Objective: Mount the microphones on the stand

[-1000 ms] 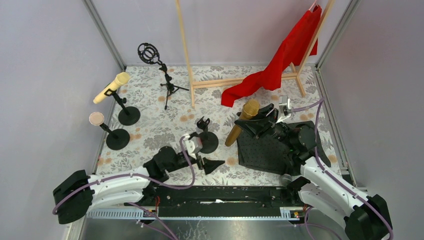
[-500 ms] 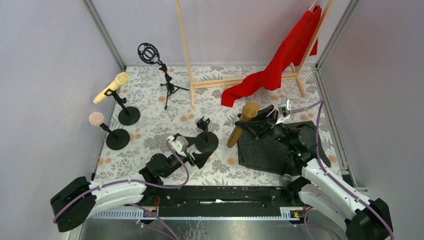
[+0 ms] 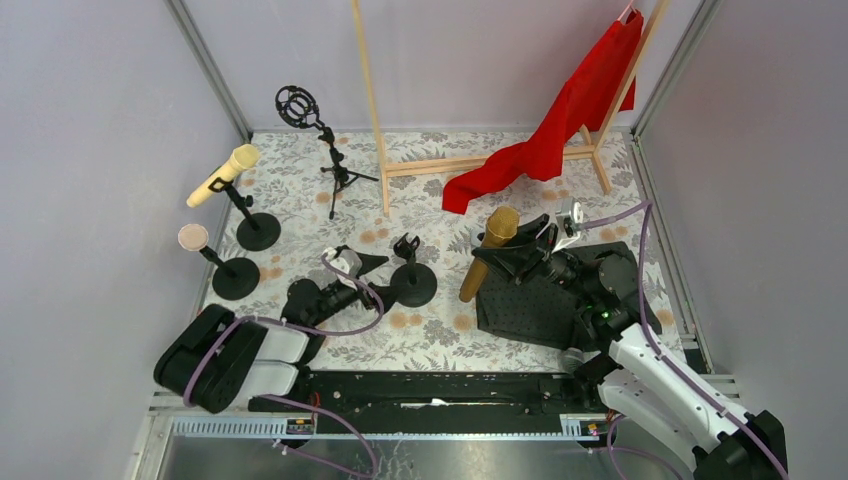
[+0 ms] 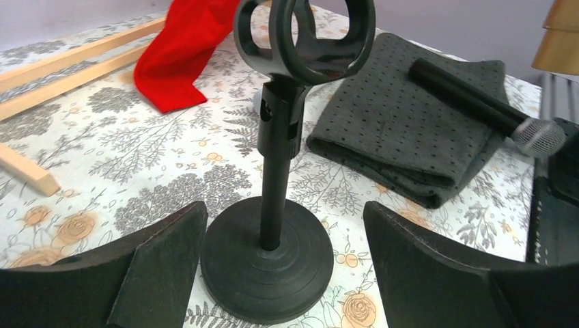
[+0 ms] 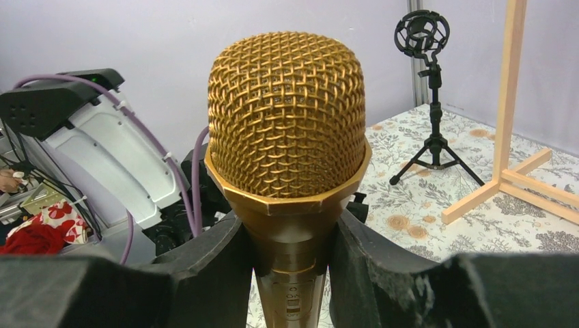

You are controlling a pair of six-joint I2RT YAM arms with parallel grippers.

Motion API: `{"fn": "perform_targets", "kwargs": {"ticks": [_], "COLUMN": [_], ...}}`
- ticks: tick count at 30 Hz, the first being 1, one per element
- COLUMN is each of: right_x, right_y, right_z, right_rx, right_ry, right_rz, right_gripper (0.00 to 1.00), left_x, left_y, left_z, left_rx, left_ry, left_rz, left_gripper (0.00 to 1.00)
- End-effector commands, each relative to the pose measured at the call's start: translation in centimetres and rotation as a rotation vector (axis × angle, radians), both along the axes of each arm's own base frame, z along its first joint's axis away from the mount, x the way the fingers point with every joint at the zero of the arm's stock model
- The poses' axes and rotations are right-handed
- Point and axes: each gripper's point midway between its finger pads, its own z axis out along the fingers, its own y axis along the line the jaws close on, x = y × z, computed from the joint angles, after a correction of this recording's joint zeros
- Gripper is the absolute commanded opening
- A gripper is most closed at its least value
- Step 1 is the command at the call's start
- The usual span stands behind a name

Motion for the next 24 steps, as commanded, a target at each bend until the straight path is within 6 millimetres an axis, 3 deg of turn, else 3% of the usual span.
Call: {"fn": "perform_targets", "kwargs": {"ticks": [1, 14, 24], "right_x": [-1.0, -1.4, -1.3], "right_y": [-0.3, -0.8, -0.7], "right_z": [2.6, 2.0, 1.6], "right_rx": [0.014, -0.016, -0.028], "right_ry": [-0.069, -0.056, -0.045], "right_rz": [0.010, -0.005, -0.002], "right_gripper": [0.00, 0.00, 0.00], "left_x": [-1.3, 2.1, 1.9], "left_y": [-1.2, -2.2, -2.9], "left_z": [4.5, 4.1, 4.0], "left_rx": [-0.058, 0.016, 0.034], "left_ry": [-0.214, -0.261, -0.253], "left_rz": [-0.204, -0.364, -0.514], "left_gripper": [0.88, 0.87, 0.80]}}
